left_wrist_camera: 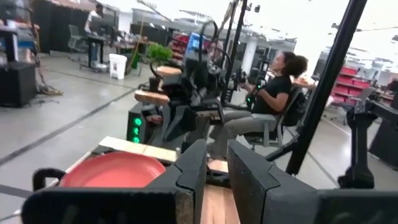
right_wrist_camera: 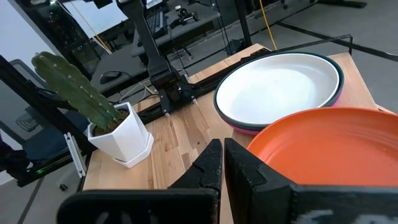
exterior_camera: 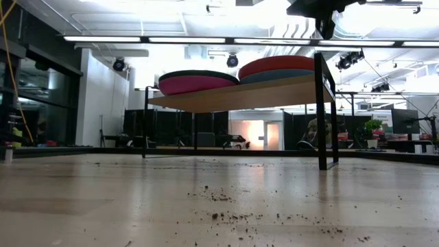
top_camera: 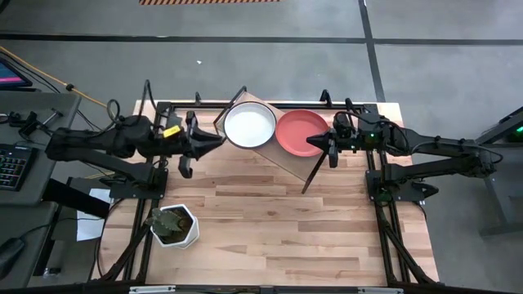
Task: Place and stack plates onto a shelf
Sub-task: Return to Home Position
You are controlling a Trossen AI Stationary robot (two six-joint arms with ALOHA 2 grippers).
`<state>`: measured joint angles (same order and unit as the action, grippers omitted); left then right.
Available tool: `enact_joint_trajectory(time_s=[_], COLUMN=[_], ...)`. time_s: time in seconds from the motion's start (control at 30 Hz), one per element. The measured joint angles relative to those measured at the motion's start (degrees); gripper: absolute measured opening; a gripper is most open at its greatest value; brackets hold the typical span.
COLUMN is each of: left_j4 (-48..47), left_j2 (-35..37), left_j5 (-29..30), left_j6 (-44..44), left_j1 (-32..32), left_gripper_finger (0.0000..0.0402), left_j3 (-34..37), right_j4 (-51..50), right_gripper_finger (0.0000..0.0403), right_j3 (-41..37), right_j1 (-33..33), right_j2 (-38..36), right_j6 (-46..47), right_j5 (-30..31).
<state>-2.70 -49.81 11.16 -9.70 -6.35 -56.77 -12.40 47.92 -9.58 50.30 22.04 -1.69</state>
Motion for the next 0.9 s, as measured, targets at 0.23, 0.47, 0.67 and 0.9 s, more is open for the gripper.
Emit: enact_joint_trajectory(time_s=[0.23, 0.47, 0.67, 0.9], left_j4=[-4.08, -6.88, 4.19, 9.00], left_j2=[4.87, 8.99, 14.55, 23.45], left_j5=[2.66, 6.05, 6.06, 6.09], left_j6=[2.78, 3.17, 2.76, 0.87], left_j1=[0.37, 0.37, 0.37, 3.32], left_gripper_finger=[0.0004, 0.0001, 0.0000, 0.0000], left_j3=[0.00, 2.34, 14.61, 25.30], right_j4=[0.00, -0.24, -0.66, -0.68], right_gripper_finger=[0.0000, 0.0000, 0.0000, 0.0000], right_j3=[0.00, 0.00, 0.00, 0.00], right_j1=[0.00, 0.00, 0.00, 0.00], right_j2=[0.00, -0.01, -0.01, -0.01], right_j6=[0.00, 1.51, 2.04, 2.58], right_j5=[-0.02, -0.02, -0.02, -0.02])
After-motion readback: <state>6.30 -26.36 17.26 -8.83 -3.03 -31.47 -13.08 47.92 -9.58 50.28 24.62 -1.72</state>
